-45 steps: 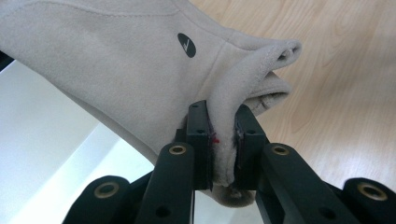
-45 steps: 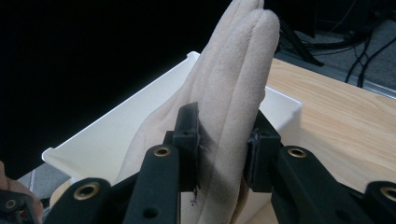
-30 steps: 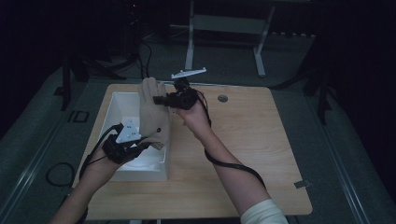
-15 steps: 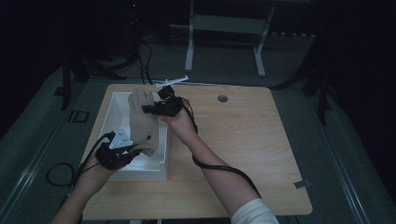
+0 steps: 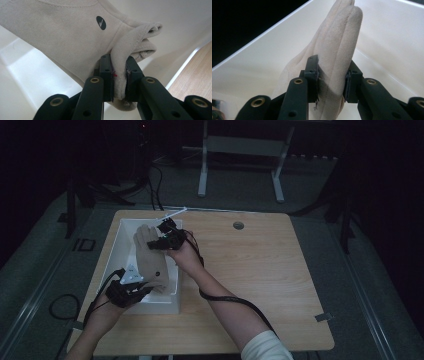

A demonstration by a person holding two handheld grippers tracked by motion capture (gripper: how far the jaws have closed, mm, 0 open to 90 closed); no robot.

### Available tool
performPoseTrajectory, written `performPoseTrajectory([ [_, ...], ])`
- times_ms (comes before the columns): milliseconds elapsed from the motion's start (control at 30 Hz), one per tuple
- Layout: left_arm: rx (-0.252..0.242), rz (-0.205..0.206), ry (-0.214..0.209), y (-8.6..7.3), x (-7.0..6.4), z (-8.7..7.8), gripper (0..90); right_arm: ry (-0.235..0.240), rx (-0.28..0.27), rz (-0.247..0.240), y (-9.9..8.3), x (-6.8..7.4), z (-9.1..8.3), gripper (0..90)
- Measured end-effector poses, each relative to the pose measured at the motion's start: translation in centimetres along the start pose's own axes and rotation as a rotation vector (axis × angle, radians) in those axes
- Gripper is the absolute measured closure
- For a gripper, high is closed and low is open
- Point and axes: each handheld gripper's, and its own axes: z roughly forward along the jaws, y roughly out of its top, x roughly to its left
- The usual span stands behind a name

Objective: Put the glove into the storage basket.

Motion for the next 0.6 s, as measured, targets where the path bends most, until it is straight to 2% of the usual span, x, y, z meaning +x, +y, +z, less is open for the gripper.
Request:
performPoseTrajectory([
  [100, -0.001, -0.007, -0.008, -0.2, 0.1, 0.2, 80.1, -0.007, 0.011, -0.010, 0.1, 0.1, 0.1, 69.9],
  [167, 0.017, 0.000, -0.018, -0.2, 0.1, 0.5, 78.6, -0.019, 0.046, -0.017, 0.4, 0.3, 0.5, 66.0],
  [233, 0.063, -0.002, -0.019, -0.1, 0.1, 1.1, 74.1, -0.026, 0.060, -0.015, 0.5, 0.2, 0.5, 58.9],
  [300, 0.096, -0.011, -0.019, -0.3, 0.2, 1.7, 65.4, -0.024, 0.046, -0.008, 0.6, 0.2, 0.4, 46.6],
  [333, 0.108, -0.030, -0.020, -0.3, 0.3, 1.9, 61.4, -0.027, 0.043, -0.007, 0.7, 0.2, 0.3, 43.3],
  [400, 0.098, -0.063, -0.010, -0.4, 0.5, 1.9, 51.1, -0.041, 0.033, -0.020, 0.7, 0.2, 0.2, 39.9],
  [533, 0.059, -0.109, 0.006, -0.3, 0.6, 1.5, 44.5, -0.025, 0.023, -0.021, 0.5, 0.1, -0.3, 38.5],
  [600, 0.033, -0.137, 0.029, -0.1, 0.5, 1.2, 37.0, -0.021, 0.013, -0.024, 0.4, 0.2, -0.7, 33.7],
])
